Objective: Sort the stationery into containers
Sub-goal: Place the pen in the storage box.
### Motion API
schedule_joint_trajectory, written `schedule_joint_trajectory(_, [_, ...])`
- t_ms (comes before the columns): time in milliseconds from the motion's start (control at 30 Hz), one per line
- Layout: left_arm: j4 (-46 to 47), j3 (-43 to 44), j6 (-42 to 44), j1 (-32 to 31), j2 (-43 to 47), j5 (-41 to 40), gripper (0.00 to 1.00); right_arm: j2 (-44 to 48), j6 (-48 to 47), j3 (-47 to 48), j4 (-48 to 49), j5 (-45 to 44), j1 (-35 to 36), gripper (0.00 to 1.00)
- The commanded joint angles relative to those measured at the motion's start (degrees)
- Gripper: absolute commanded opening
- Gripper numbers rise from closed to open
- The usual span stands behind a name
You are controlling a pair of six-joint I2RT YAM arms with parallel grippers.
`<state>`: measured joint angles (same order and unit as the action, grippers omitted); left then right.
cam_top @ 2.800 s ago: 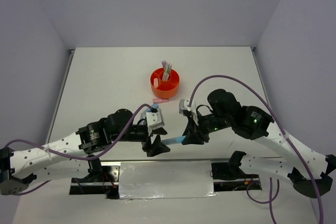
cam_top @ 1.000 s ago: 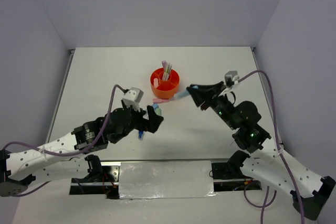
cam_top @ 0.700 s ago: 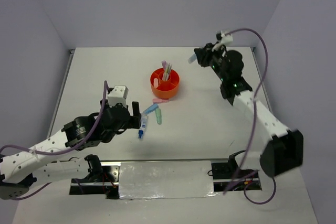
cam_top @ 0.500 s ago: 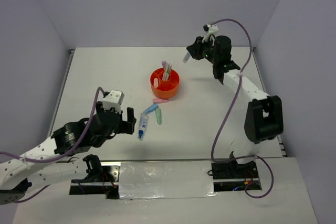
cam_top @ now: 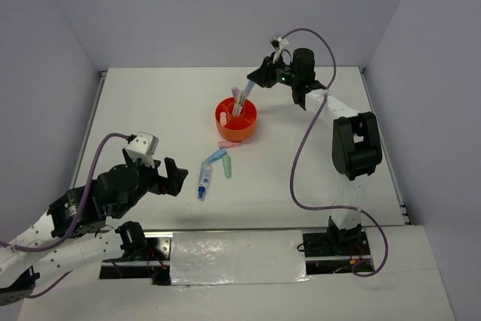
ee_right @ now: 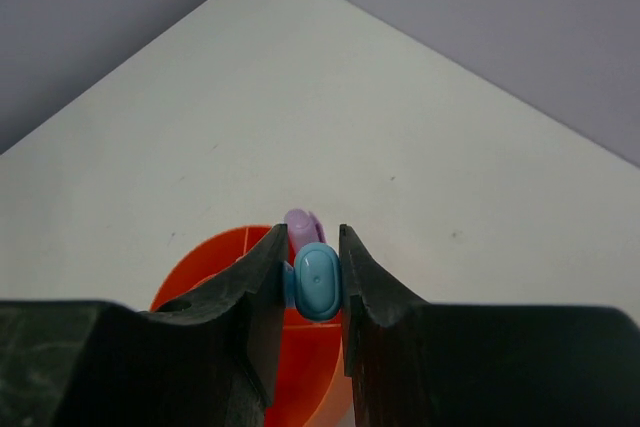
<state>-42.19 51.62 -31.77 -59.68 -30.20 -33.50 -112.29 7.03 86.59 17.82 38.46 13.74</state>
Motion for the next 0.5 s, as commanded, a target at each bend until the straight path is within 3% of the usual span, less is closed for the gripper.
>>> schedule_joint_trajectory(0, [3.3, -0.3, 2.4, 1.1, -0.7, 3.3, 0.99, -1.0, 1.1, -1.9, 7.7, 9.0, 0.4, 0.0])
schedule_joint_trajectory(467, [4.5, -0.8, 3.6, 2.7, -0.7, 6.1, 0.99, -4.9, 1.9, -1.0, 8.5, 12.3, 0.9, 0.02])
